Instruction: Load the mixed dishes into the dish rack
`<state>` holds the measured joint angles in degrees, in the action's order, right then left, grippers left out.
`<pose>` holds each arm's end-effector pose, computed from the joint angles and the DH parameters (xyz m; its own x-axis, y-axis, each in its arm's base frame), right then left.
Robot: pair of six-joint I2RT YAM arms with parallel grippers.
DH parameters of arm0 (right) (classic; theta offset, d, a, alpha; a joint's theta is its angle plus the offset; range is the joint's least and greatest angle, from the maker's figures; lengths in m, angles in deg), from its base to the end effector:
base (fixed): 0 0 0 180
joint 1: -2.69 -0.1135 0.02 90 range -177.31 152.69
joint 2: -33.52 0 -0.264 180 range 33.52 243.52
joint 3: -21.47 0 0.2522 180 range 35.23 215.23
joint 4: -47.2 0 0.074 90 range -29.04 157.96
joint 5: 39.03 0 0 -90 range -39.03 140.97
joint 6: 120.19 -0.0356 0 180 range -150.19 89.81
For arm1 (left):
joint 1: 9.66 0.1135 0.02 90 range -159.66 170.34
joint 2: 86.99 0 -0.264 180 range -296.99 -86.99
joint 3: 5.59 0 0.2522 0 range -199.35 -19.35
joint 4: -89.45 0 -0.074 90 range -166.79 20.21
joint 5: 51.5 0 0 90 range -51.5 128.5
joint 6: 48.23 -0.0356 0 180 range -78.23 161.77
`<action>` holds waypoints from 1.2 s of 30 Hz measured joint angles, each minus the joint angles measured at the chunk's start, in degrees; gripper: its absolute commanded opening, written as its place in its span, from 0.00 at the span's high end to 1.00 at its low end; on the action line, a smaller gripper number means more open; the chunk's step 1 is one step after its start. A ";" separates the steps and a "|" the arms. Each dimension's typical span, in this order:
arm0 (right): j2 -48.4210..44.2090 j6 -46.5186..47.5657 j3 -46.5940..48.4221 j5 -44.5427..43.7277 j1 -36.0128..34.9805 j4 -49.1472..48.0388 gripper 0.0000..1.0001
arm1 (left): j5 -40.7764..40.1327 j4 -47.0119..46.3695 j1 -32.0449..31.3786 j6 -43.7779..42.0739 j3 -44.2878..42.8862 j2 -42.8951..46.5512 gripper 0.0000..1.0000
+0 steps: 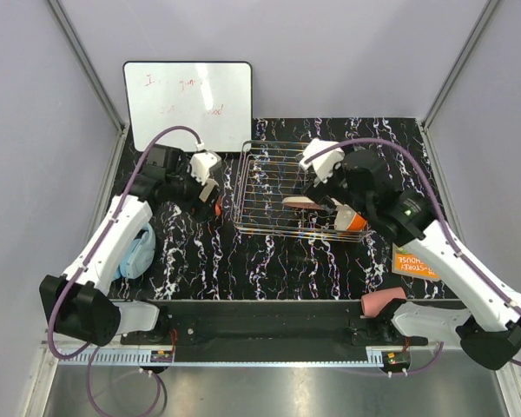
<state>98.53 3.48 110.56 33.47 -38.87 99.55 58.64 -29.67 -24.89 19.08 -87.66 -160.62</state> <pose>0.1820 0.1471 0.4046 -0.0540 -0.7545 -0.6540 -0.5581 0.5659 -0.6068 0.2482 -0.0803 0.3187 -0.5324 0.5203 -0.6677 0.7094 0.7046 -0.0167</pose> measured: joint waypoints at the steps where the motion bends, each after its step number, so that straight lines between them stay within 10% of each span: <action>1: -0.33 -2.91 1.42 0.44 0.00 0.00 0.00 | -0.92 -0.11 0.48 -0.04 -0.48 0.24 0.01; 9: -10.62 -18.93 -8.02 5.20 0.00 -8.59 0.59 | -3.67 -2.21 10.56 -0.13 -2.29 -3.80 0.01; 26: -11.02 -29.22 -14.69 8.37 0.00 -17.75 0.62 | -0.50 -7.45 13.49 3.69 -8.81 -22.12 0.04; 36: -9.79 -30.58 -15.47 9.68 0.00 -17.77 0.61 | 1.73 -11.19 13.49 5.33 -8.68 -25.31 0.41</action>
<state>88.74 -27.10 95.09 43.15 -38.87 81.78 60.36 -40.86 -11.40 24.41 -96.34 -185.93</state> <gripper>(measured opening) 0.382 0.778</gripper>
